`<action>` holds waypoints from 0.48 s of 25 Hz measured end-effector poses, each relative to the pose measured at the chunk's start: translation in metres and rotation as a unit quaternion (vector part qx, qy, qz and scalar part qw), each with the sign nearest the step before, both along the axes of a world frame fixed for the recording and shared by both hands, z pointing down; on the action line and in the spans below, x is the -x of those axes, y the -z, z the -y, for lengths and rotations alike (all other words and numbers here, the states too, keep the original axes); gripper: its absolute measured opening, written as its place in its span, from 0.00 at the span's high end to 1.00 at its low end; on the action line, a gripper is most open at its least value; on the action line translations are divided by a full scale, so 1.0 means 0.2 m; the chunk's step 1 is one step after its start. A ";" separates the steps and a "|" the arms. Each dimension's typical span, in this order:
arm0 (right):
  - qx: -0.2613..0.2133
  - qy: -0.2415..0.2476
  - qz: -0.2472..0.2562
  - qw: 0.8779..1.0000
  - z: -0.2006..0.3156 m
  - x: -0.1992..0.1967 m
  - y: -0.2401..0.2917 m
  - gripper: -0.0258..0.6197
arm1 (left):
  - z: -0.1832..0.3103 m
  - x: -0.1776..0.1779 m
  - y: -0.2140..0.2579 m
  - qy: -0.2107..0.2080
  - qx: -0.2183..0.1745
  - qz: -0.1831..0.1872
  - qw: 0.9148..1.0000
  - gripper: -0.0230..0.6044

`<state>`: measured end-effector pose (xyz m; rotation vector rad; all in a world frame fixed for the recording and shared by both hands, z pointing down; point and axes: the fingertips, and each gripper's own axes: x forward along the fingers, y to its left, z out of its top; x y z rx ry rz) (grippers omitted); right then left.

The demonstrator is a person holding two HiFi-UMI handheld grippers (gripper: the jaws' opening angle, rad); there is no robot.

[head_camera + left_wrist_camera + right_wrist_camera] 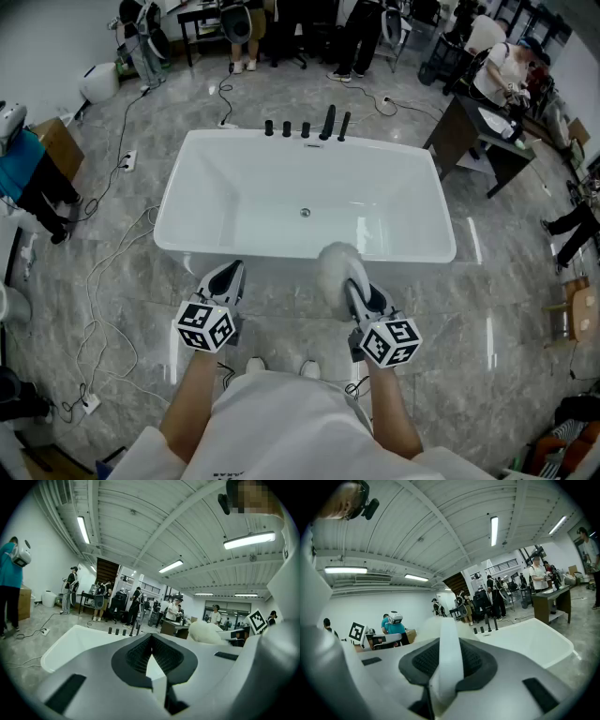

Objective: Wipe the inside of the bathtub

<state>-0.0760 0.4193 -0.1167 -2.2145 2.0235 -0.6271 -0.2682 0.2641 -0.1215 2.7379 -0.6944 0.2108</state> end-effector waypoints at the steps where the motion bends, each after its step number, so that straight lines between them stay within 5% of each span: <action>1: -0.002 0.000 0.000 1.000 0.00 -0.01 0.00 0.81 | 0.00 -0.02 0.00 -0.001 -0.001 -0.002 1.000 0.94; 12: -0.004 0.011 -0.002 1.000 -0.01 -0.03 0.01 0.81 | -0.04 -0.05 0.03 0.000 -0.006 -0.008 1.000 0.94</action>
